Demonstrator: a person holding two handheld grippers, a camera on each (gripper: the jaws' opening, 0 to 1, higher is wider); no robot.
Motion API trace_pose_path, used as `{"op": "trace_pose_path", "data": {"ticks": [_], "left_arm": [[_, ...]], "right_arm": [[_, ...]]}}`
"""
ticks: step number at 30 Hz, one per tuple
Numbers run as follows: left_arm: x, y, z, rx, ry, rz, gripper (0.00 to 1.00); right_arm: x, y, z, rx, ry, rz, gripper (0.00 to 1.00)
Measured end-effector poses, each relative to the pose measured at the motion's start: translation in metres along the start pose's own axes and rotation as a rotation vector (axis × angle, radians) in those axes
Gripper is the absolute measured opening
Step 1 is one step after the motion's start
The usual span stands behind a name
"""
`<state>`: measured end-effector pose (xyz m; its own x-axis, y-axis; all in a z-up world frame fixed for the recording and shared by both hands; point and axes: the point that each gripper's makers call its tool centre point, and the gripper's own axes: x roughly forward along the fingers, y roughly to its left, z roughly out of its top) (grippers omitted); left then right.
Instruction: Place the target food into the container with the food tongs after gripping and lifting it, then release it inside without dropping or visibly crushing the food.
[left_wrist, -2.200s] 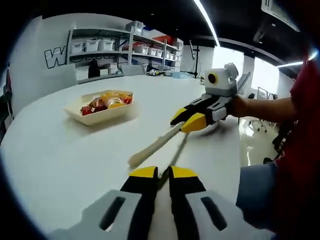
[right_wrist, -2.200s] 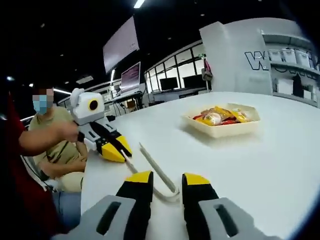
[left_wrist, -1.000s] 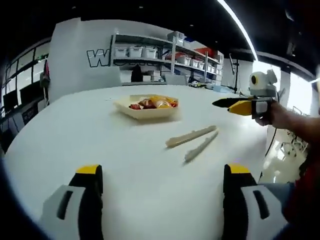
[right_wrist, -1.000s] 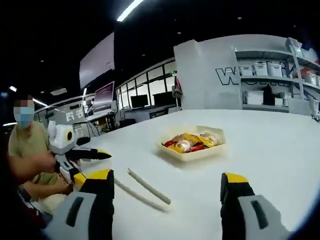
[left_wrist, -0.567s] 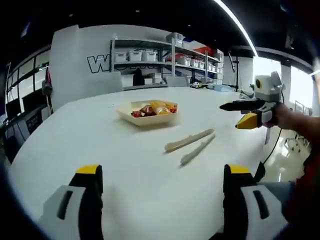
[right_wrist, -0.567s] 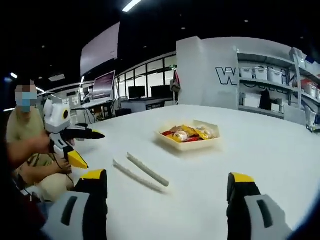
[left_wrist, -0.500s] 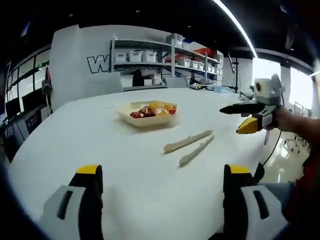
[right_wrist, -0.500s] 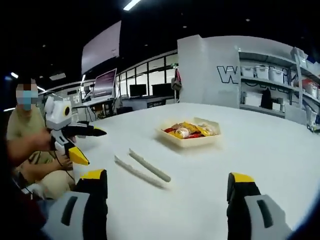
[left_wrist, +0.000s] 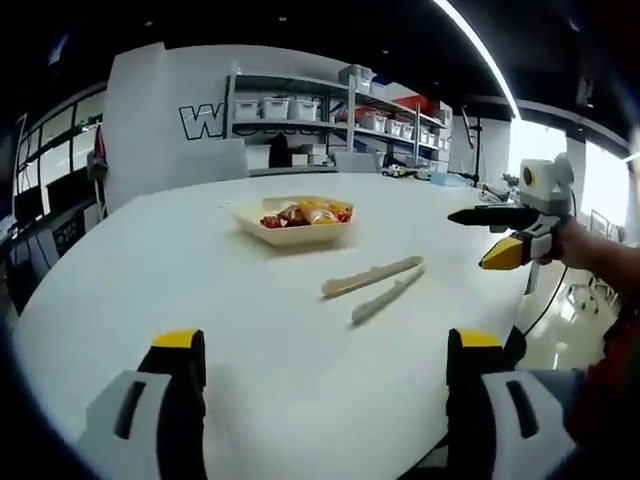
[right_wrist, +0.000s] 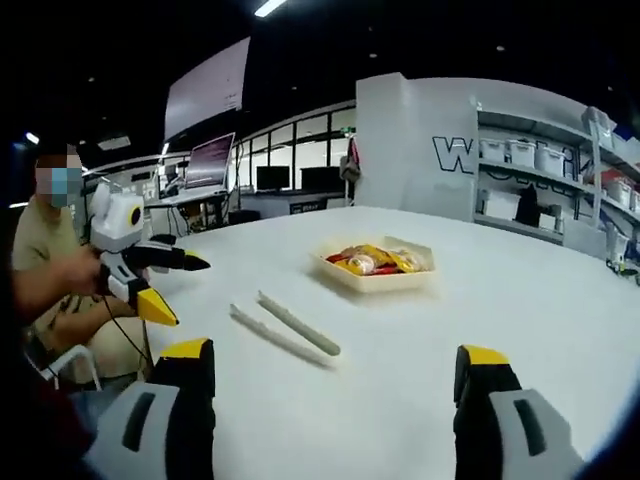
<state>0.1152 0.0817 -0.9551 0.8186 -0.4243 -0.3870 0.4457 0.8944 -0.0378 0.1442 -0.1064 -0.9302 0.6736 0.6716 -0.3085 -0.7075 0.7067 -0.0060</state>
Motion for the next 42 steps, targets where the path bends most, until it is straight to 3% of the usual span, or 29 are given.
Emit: {"op": "trace_pose_path", "data": {"ticks": [20, 42], "left_arm": [[-0.004, -0.005, -0.004, 0.036, 0.025, 0.009, 0.98], [-0.007, -0.008, -0.009, 0.073, 0.062, -0.003, 0.95]], "right_arm": [[0.0, -0.001, 0.0, -0.01, 0.007, -0.007, 0.99], [0.002, 0.002, -0.016, -0.039, 0.048, -0.001, 0.99]]}}
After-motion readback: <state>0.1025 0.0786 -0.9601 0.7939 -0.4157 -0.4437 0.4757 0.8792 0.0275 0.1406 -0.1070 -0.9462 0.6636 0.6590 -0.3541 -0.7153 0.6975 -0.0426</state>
